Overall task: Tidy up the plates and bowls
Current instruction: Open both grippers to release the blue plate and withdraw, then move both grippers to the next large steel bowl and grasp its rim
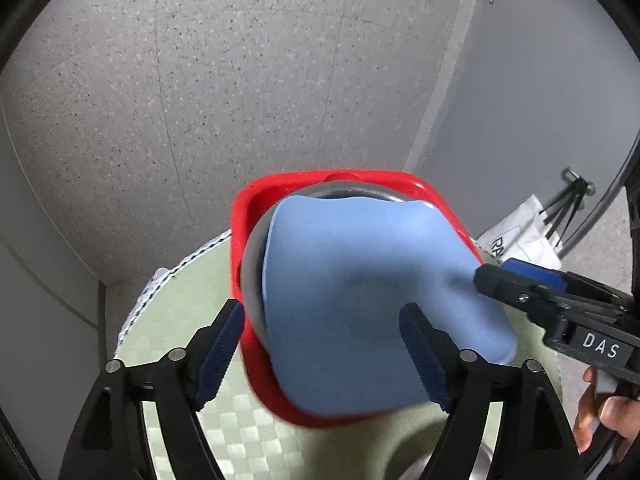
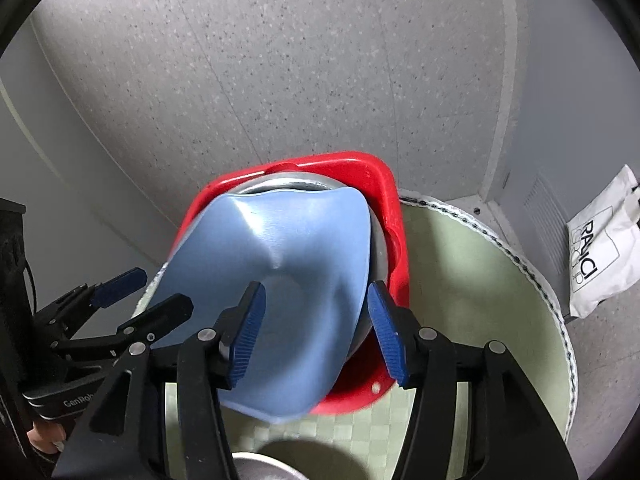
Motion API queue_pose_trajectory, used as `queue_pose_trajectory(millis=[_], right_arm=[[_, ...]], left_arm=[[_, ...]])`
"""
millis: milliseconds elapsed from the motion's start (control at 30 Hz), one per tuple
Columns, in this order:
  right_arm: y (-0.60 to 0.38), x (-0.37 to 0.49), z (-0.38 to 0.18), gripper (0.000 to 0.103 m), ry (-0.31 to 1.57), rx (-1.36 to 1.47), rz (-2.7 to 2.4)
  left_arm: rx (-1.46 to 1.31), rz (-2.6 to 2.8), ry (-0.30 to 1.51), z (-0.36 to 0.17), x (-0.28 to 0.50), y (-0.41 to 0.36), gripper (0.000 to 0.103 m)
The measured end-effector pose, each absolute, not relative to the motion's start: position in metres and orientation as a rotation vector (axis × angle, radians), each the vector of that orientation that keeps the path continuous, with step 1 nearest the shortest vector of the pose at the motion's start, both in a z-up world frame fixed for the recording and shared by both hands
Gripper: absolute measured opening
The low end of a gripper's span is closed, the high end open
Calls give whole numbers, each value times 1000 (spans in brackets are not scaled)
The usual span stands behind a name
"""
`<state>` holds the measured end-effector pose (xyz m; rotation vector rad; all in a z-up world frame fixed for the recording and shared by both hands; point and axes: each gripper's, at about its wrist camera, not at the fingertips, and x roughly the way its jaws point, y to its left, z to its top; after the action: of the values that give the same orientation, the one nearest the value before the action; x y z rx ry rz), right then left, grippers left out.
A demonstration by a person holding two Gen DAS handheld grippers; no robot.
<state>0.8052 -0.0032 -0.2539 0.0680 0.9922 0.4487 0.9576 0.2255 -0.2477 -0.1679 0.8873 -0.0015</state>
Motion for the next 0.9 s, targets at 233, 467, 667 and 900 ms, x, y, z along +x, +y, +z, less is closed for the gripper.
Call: queue_pose_trajectory(millis=[233, 467, 667, 900], right_arm=[[-17, 745, -208, 66, 898, 87, 398], [-34, 673, -168, 75, 817, 109, 358], [-50, 618, -159, 76, 788, 126, 334], [-79, 570, -181, 76, 832, 168, 267]], left_arm=[[-157, -5, 805, -208, 884, 231, 90], [-137, -51, 740, -179, 792, 225, 97], [-97, -100, 741, -176, 731, 220, 100], [-20, -199, 814, -184, 689, 179, 100]])
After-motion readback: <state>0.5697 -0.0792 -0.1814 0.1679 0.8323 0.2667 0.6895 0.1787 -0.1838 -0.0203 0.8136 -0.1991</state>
